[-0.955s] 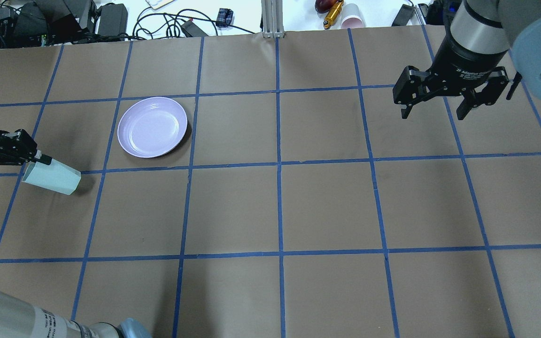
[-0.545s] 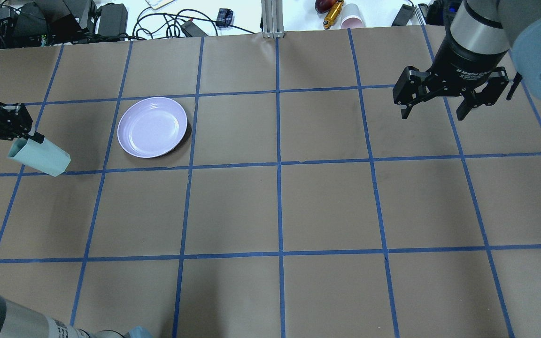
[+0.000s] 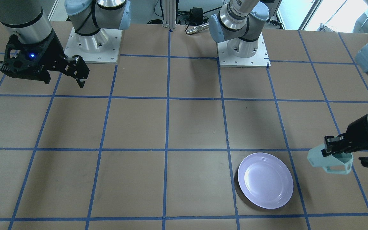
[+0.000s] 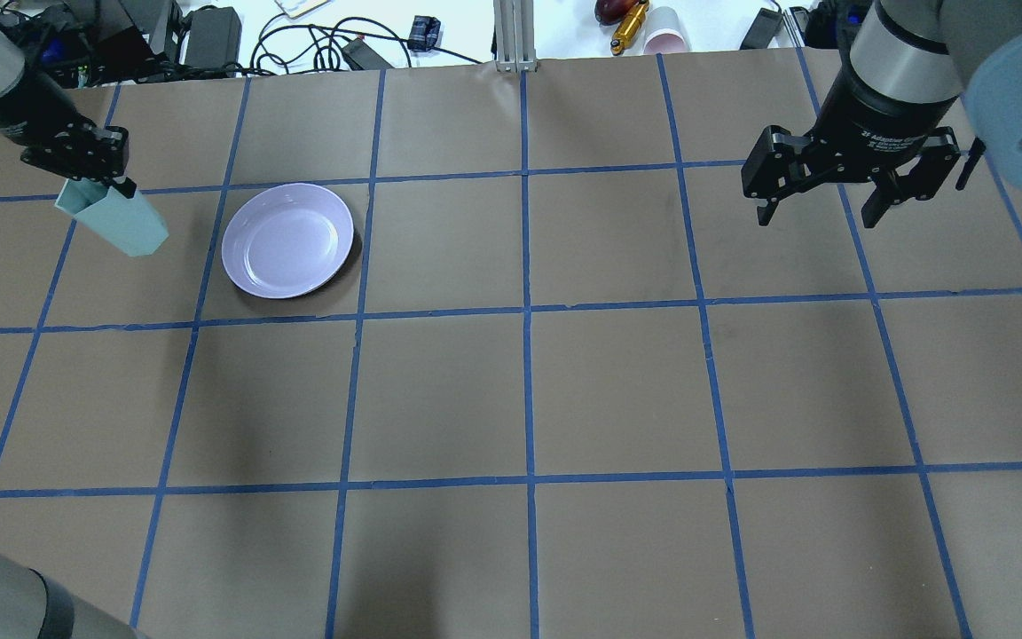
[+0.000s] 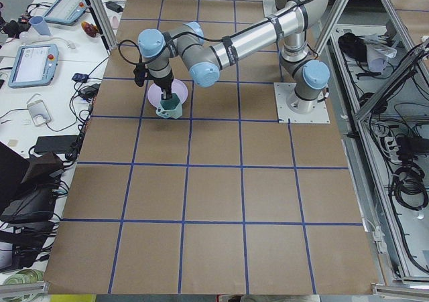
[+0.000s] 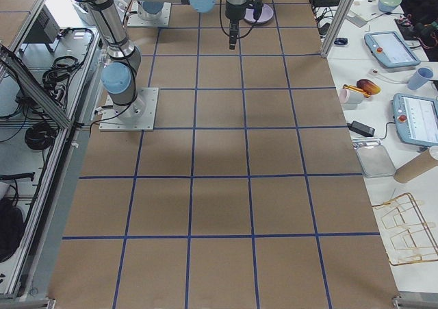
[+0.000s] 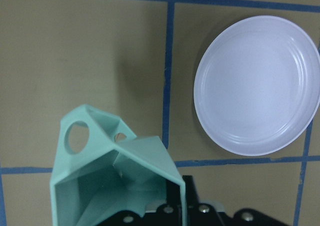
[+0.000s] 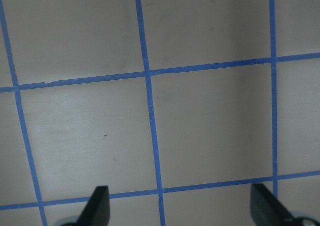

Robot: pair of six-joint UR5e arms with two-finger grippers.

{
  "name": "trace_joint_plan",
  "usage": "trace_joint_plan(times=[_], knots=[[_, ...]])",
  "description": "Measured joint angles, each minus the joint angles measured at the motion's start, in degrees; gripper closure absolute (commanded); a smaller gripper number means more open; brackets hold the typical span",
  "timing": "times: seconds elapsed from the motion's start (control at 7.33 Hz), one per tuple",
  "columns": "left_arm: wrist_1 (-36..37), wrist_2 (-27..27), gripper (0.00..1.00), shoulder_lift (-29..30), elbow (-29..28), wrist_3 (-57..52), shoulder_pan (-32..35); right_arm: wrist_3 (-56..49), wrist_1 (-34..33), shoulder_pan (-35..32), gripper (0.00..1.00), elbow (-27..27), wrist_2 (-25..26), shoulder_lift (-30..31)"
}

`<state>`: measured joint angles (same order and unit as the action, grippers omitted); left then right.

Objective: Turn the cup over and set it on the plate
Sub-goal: 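Carry the upright mug over the plate and lower it onto it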

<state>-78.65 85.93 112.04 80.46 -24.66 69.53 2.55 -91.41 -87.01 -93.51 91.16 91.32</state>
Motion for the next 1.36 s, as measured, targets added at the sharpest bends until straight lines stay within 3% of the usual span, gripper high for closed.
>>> trace_joint_plan(times=[0.41, 1.09, 1.23, 1.36], knots=[[4.4, 5.4, 1.00, 1.8, 0.5, -0.1, 9.9, 0.0, 0.0, 0.0, 0.00, 0.1, -0.1, 0.0], [14.5, 5.4, 1.00, 4.7, 6.7, 0.2, 14.1, 0.0, 0.0, 0.0, 0.00, 0.0, 0.0, 0.0], [15.0, 5.3, 0.85, 4.8, 7.2, 0.2, 14.1, 0.0, 0.0, 0.0, 0.00, 0.0, 0.1, 0.0], [15.1, 5.2, 0.10, 4.8, 7.4, 0.3, 14.1, 0.0, 0.0, 0.0, 0.00, 0.0, 0.1, 0.0]])
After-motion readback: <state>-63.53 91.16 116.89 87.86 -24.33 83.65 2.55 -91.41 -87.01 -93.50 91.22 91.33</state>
